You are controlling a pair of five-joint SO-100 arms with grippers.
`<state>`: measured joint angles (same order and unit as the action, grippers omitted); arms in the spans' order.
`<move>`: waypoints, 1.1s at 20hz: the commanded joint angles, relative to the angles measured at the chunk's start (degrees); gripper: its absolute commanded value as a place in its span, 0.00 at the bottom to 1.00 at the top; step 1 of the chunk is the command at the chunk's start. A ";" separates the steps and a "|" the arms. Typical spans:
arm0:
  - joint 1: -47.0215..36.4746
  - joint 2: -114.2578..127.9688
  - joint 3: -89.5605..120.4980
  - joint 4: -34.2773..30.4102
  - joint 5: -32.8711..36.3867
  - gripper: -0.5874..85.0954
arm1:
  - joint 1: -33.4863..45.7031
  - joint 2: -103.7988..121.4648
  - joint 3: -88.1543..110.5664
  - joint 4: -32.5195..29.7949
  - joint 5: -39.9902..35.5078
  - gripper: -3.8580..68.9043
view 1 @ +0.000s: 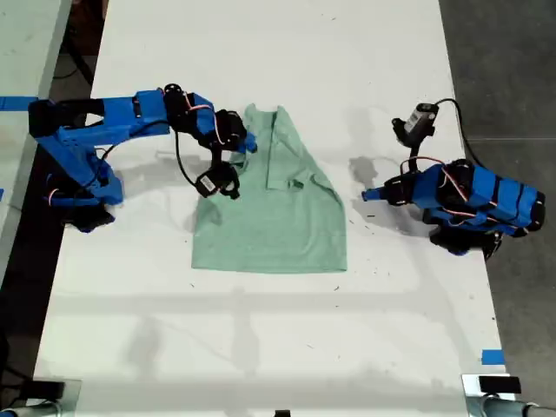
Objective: Fold t shirt
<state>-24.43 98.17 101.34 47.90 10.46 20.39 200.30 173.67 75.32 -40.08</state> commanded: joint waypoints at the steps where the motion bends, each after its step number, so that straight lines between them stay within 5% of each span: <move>1: 4.39 -6.94 -7.38 -3.43 -2.64 0.00 | 0.00 0.26 4.66 0.35 -0.88 0.13; 4: 7.38 -20.30 -17.84 -3.69 -3.43 0.00 | -0.09 0.26 4.66 0.35 -0.88 0.13; 6: 8.44 -25.22 -23.29 -3.25 -3.87 0.21 | -0.26 0.26 4.57 0.35 -0.88 0.13; 7: 8.53 -26.19 -24.96 -2.81 -3.16 0.24 | -0.35 0.26 4.57 0.35 -0.88 0.13; 12: 7.56 -20.39 -26.02 2.46 -0.88 0.21 | -0.44 0.35 4.57 0.44 -0.88 0.13; 17: 2.11 4.31 -12.39 16.52 -6.59 0.06 | -0.53 0.35 4.57 0.44 -0.88 0.13; 20: -1.41 28.04 15.21 11.16 -6.06 0.01 | -0.53 0.35 4.57 0.44 -0.88 0.13; 22: -0.35 42.19 38.41 -1.32 -2.81 0.01 | -0.53 0.35 4.57 0.44 -0.88 0.13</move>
<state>-25.22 124.63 119.09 55.90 5.89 20.39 200.30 173.67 75.32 -40.08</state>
